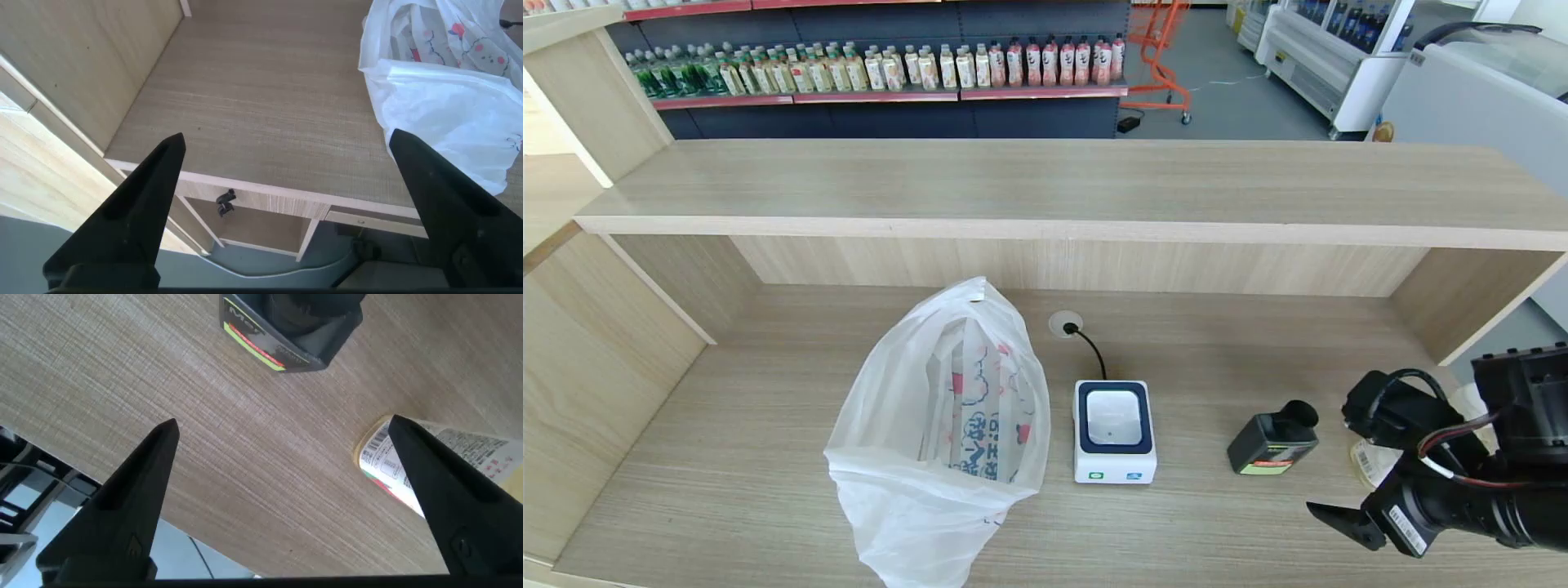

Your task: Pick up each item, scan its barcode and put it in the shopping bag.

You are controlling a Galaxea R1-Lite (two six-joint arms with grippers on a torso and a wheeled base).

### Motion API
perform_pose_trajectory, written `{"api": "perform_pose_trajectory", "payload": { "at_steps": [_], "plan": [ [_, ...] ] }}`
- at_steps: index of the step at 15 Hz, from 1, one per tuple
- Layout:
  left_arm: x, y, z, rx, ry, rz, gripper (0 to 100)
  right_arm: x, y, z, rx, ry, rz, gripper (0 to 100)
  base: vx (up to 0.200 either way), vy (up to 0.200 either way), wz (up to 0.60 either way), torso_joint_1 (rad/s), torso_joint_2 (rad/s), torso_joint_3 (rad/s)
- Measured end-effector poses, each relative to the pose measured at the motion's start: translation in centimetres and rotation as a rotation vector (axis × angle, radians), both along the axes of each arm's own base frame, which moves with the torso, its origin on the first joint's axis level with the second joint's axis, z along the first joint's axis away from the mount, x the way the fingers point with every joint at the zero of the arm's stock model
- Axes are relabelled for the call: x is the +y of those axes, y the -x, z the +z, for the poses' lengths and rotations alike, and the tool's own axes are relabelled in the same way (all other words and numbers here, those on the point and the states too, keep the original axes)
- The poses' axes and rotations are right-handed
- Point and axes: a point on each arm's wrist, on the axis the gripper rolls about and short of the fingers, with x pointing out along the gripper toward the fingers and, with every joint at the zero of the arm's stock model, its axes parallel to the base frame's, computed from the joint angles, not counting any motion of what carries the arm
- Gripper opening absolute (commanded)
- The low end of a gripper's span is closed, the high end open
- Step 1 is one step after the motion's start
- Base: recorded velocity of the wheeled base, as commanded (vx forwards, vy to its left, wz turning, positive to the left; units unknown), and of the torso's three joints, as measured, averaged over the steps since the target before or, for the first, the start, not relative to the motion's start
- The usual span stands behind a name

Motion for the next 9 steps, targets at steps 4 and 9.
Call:
{"api": "perform_pose_trajectory", "payload": {
  "at_steps": [4,9],
  "plan": [
    [0.0,0.0,0.0,0.0,0.0,-0.001,100,0.9,-2.1,-1.3,-0.031,0.024,0.043,100,0.0,0.0,0.0,0.0,0.0,0.0],
    [0.0,0.0,0.0,0.0,0.0,0.0,100,2.0,-4.5,-2.5,-0.079,0.011,0.061,100,0.0,0.0,0.0,0.0,0.0,0.0]
  ]
}}
